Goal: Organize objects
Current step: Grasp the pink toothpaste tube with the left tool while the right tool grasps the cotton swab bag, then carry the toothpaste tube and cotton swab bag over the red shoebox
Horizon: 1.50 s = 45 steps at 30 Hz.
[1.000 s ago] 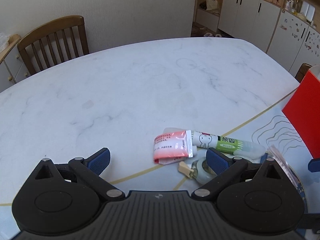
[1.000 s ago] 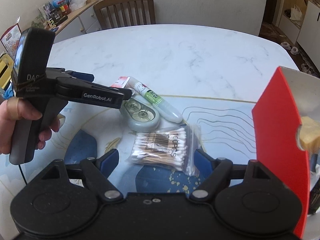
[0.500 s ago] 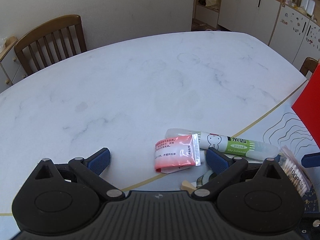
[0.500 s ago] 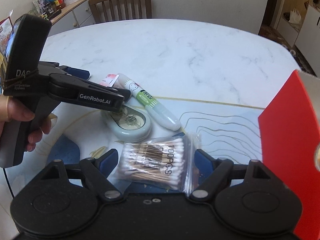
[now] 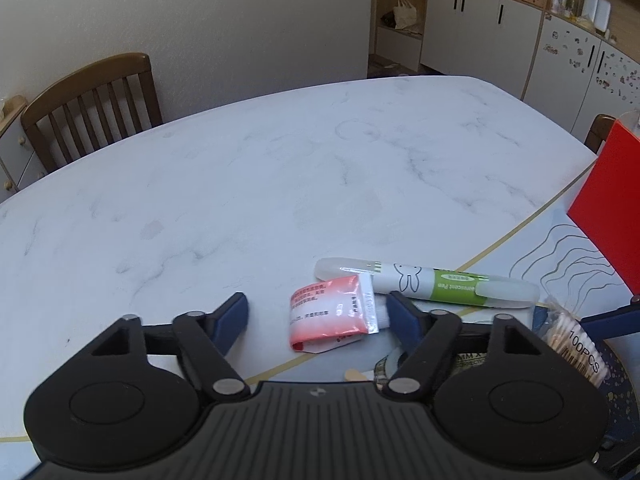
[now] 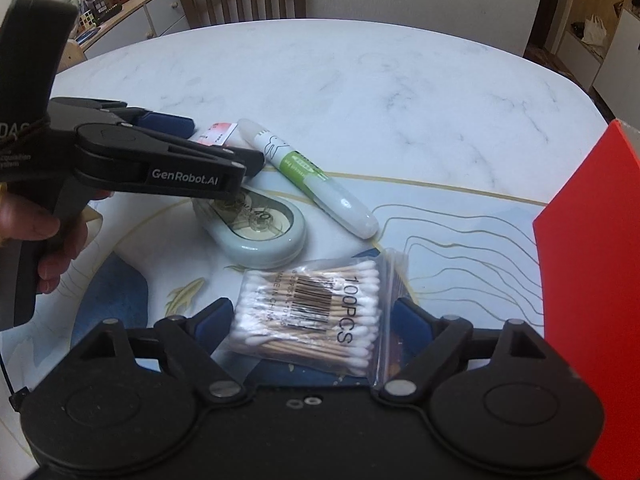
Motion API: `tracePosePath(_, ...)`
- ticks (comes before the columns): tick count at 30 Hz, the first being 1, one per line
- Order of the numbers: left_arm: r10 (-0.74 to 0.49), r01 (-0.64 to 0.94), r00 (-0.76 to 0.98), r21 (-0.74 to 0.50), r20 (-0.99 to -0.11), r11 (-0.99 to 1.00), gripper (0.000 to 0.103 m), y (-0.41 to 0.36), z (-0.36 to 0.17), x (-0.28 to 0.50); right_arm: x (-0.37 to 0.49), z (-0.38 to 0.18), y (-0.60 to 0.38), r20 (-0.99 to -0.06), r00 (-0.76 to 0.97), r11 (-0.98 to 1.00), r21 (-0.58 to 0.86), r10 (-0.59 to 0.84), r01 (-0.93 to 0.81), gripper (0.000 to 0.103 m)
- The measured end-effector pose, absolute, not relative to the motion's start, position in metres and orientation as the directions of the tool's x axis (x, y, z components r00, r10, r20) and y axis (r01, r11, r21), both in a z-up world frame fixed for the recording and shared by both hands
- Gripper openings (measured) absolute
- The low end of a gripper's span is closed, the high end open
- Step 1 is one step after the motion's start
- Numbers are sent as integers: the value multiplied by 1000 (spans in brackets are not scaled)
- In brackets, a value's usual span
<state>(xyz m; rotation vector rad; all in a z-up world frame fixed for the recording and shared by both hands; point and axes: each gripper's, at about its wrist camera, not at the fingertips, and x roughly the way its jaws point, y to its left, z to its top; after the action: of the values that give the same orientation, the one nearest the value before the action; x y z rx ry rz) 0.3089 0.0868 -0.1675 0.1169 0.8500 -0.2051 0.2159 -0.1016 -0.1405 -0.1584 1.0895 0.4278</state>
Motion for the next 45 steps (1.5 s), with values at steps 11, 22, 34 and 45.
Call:
tracePosePath(11,-145,238,636,13,-758,971,50,88,-163,303,212,-139,-106,-887,392,919,84,246,-386,79)
tracePosePath(22,-125,203,648,13,-751,979,50,96,-145,282,196,-125,-113,-880,399,918,95,258,-385,69)
tracePosePath(34,-152,225,647,-3,-747,974,50,91,-103,235,161,-80,-131,-848,425,907,136,315,-400,69)
tracePosePath(45,-232,302,641,-37,-732,952,50,58,-61,190,132,-37,-166,-819,455,895,150,351,-421,69)
